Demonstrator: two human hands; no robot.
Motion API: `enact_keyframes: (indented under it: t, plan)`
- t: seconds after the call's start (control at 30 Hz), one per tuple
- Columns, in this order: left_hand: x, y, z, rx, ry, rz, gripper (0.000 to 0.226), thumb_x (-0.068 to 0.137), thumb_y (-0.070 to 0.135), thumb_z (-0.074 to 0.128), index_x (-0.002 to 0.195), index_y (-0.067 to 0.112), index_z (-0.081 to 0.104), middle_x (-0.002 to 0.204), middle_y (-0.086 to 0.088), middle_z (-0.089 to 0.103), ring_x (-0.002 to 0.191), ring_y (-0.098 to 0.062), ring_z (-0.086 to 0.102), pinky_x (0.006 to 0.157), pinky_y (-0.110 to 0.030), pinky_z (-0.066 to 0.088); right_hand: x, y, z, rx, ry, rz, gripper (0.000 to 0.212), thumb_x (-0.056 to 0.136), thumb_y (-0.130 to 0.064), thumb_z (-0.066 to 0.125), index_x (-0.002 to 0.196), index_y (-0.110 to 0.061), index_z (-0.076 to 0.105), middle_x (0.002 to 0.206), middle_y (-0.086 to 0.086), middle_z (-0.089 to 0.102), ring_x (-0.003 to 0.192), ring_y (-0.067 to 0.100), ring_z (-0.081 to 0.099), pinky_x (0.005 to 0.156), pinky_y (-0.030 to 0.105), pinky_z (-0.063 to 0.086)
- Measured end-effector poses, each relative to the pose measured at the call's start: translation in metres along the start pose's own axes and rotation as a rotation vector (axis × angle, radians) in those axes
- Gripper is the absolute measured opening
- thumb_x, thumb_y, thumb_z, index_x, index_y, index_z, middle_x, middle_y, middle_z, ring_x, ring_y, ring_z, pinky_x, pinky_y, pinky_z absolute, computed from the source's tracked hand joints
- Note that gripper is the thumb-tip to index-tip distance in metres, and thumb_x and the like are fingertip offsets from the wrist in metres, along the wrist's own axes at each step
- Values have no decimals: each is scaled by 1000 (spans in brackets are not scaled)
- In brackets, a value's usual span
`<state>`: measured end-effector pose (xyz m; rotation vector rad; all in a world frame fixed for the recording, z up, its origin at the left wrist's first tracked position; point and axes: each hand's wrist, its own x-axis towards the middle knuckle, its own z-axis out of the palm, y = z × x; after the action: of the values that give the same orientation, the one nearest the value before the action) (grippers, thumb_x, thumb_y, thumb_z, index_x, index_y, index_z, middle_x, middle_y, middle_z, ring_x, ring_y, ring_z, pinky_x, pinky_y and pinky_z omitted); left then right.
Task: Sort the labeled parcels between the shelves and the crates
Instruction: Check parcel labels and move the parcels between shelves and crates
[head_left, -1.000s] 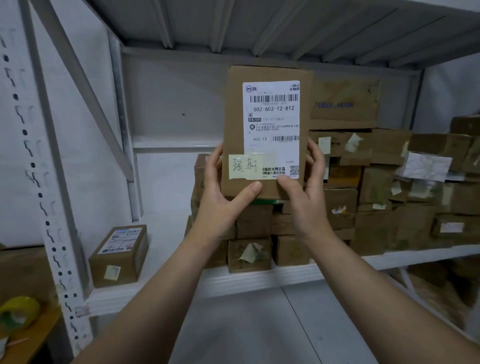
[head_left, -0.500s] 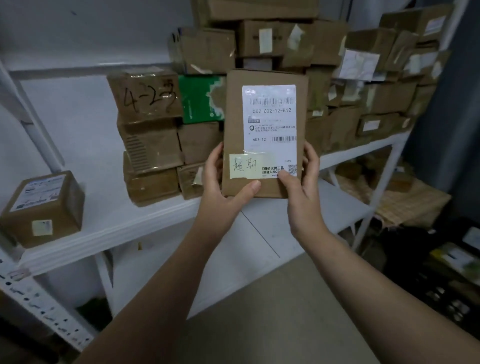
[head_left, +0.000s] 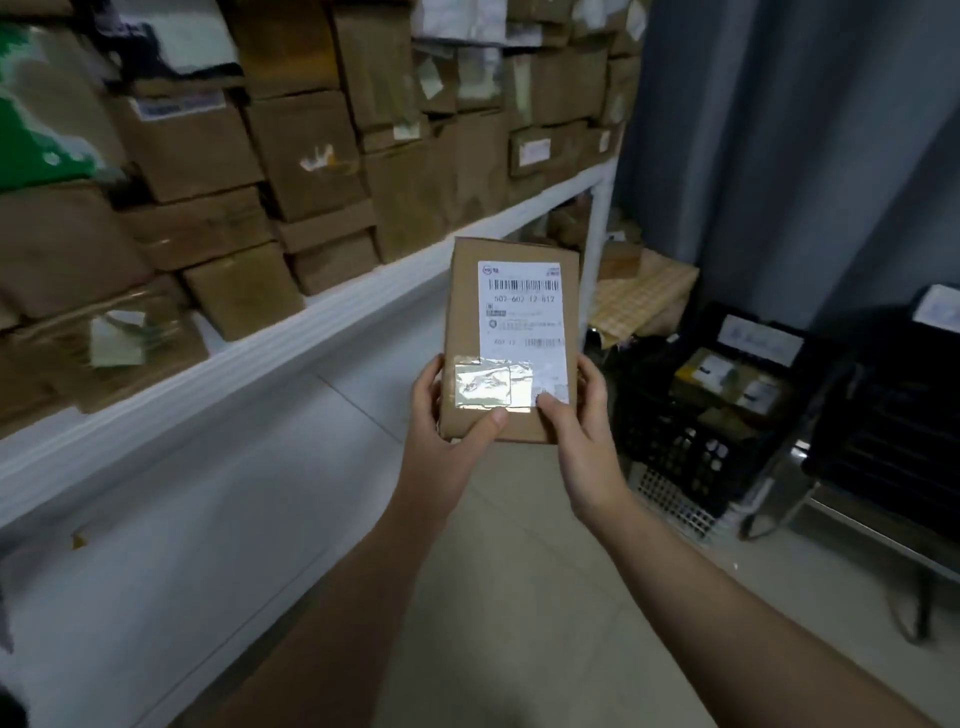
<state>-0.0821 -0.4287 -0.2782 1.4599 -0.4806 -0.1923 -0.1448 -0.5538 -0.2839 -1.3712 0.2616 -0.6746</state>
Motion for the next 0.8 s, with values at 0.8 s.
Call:
enact_keyframes:
  t: [0.8]
  plan:
    - [226,-136,324,169,-418,-255,49,89,27,65,134,32,48,120,15,63,101,6,59,67,-1,43,230,72,-311,-197,255,292,50,94,-29,58,136,-38,34,124,-18,55,112,0,57,91,20,50]
